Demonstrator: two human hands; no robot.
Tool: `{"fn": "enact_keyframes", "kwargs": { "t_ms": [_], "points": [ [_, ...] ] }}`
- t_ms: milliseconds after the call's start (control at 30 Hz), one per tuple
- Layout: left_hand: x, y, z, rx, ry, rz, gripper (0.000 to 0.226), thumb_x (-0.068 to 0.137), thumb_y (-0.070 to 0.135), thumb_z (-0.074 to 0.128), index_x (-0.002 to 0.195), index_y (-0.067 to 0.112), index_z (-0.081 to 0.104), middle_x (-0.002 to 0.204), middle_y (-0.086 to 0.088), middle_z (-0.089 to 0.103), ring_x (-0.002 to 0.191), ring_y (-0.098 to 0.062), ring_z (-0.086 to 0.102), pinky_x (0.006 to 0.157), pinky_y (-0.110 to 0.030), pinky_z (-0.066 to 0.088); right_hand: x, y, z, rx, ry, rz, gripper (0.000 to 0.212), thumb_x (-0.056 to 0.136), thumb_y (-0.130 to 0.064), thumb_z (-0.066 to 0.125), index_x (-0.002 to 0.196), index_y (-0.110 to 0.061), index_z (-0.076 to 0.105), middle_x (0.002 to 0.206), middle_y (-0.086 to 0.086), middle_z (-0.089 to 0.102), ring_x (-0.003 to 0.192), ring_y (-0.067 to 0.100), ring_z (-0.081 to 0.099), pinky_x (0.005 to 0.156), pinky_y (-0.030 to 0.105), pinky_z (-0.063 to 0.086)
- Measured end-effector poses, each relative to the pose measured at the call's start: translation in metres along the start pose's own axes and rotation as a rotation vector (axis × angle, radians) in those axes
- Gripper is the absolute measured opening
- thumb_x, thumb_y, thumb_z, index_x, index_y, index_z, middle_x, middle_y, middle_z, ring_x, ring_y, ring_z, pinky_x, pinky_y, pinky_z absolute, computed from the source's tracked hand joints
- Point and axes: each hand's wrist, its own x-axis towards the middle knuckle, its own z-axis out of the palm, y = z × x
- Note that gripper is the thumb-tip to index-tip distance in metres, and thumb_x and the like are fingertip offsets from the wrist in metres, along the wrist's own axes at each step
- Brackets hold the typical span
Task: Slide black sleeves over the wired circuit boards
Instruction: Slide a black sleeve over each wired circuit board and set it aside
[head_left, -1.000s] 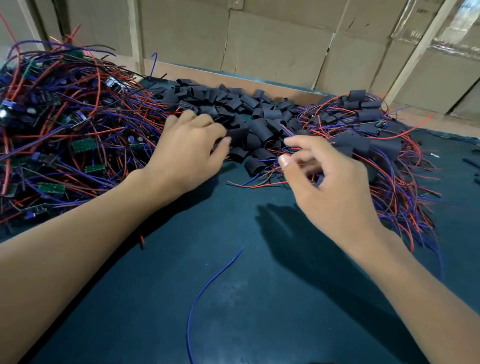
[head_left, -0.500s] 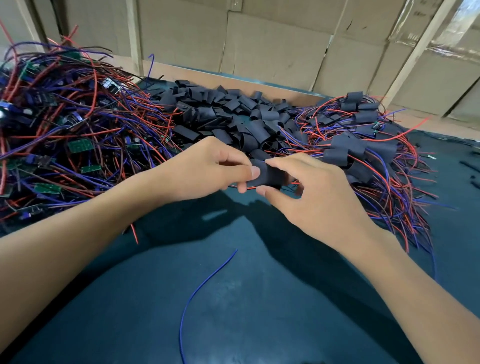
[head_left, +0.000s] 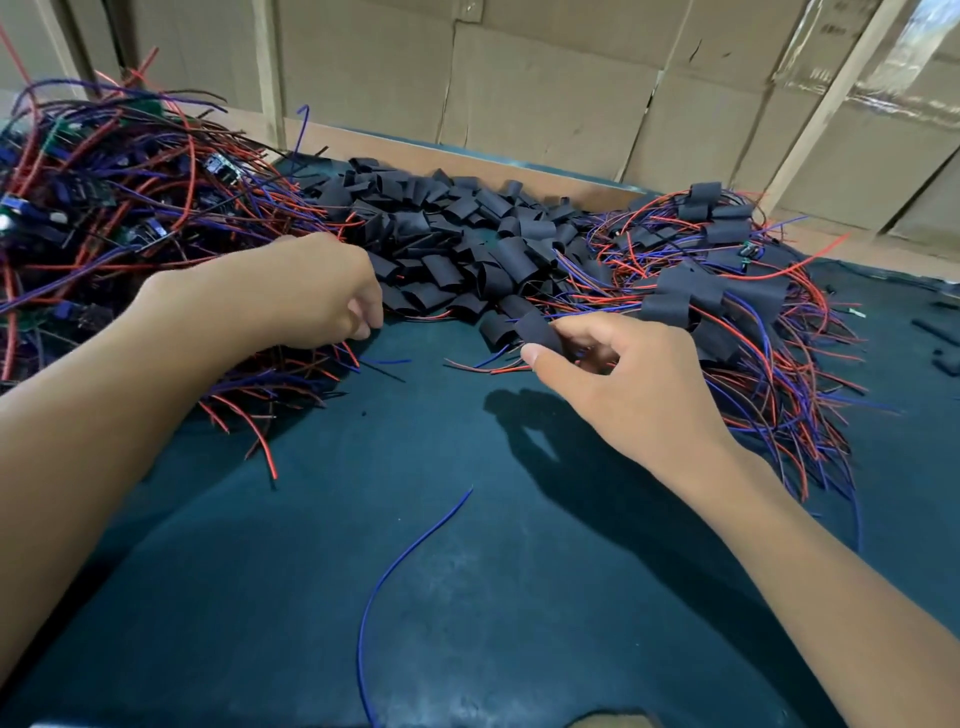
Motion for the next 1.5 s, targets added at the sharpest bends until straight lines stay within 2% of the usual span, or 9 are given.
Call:
{"fn": "enact_keyframes", "kwargs": {
  "t_ms": [100,200,300,367,533,700,833,1067,1500],
  "points": [
    [0.001,0.002,0.001,-0.065,0.048,0.035,0.013,0.093,0.024,0.069,0.097,0.033,0.076,0.098,0.009,0.072,0.096,-0.019,0.063,0.092,-0.042,0.053,0.000,0.000,0.000,-0.003,0.001,-0.007,0.028,0.084,-0.050,0.072,0.098,-0.028,0.079,0.077,-0.016,0.070,0.067,0.005,0.060,0.063,0.010,0.038],
    [0.000,0.000,0.001,-0.028,0.137,0.066,0.017,0.092,0.036,0.065,0.109,0.036,0.068,0.097,0.016,0.057,0.099,-0.016,0.054,0.097,-0.044,0.046,0.000,0.001,-0.001,0.007,0.019,-0.002,0.027,0.084,-0.050,0.074,0.101,-0.029,0.079,0.080,-0.019,0.072,0.070,0.003,0.062,0.066,0.010,0.042],
    [-0.009,-0.008,-0.006,-0.004,-0.060,0.048,0.030,0.082,0.069,0.061,0.106,0.052,0.062,0.106,0.027,0.054,0.113,-0.007,0.050,0.103,-0.045,0.033,0.000,0.001,-0.002,0.012,0.030,-0.011,0.025,0.084,-0.049,0.075,0.100,-0.029,0.079,0.082,-0.020,0.073,0.073,0.004,0.064,0.067,0.013,0.046],
    [-0.016,-0.010,-0.014,-0.122,-0.210,0.036,0.047,0.062,0.089,0.063,0.097,0.058,0.065,0.107,0.030,0.060,0.109,0.003,0.053,0.103,-0.041,0.037,0.001,0.001,-0.002,0.014,0.032,-0.010,0.026,0.085,-0.049,0.075,0.101,-0.030,0.079,0.084,-0.020,0.073,0.073,0.004,0.064,0.068,0.015,0.047],
    [-0.013,0.002,-0.012,-0.105,-0.148,0.144,0.008,0.081,0.050,0.077,0.079,0.047,0.069,0.087,0.029,0.069,0.088,0.009,0.060,0.092,-0.036,0.045,0.001,0.002,0.001,0.001,0.024,0.000,0.028,0.084,-0.050,0.074,0.102,-0.030,0.079,0.083,-0.020,0.072,0.071,0.002,0.063,0.067,0.008,0.040],
    [-0.008,0.016,0.002,-0.046,-0.105,0.170,0.013,0.097,0.038,0.062,0.084,0.038,0.057,0.089,0.019,0.064,0.094,-0.003,0.054,0.093,-0.036,0.030,0.000,0.002,0.001,0.025,0.019,0.003,0.024,0.084,-0.048,0.075,0.100,-0.030,0.079,0.083,-0.021,0.072,0.072,0.004,0.064,0.067,0.009,0.041],
    [-0.013,0.037,0.002,-0.308,0.088,0.264,0.015,0.099,0.024,0.057,0.088,0.032,0.053,0.077,0.013,0.064,0.073,0.003,0.057,0.064,-0.016,0.038,0.000,0.000,0.002,0.054,0.047,-0.024,0.022,0.084,-0.042,0.078,0.101,-0.028,0.078,0.088,-0.019,0.074,0.072,0.004,0.064,0.068,0.010,0.045],
    [-0.017,0.054,0.006,-0.416,0.385,0.401,0.004,0.098,0.024,0.060,0.102,0.022,0.062,0.091,0.011,0.065,0.087,-0.013,0.061,0.079,-0.041,0.051,0.001,-0.002,-0.008,0.000,0.026,-0.183,0.020,0.083,-0.026,0.081,0.102,-0.021,0.078,0.089,-0.014,0.066,0.082,0.003,0.061,0.070,0.006,0.039],
    [-0.025,0.061,0.007,-0.284,0.561,0.435,0.008,0.098,0.024,0.062,0.101,0.020,0.068,0.094,0.008,0.068,0.084,-0.020,0.062,0.073,-0.043,0.052,-0.001,-0.002,-0.011,-0.005,0.065,-0.299,0.033,0.083,-0.027,0.081,0.112,-0.012,0.076,0.096,-0.004,0.065,0.074,-0.004,0.057,0.073,0.010,0.041]
  ]
}}
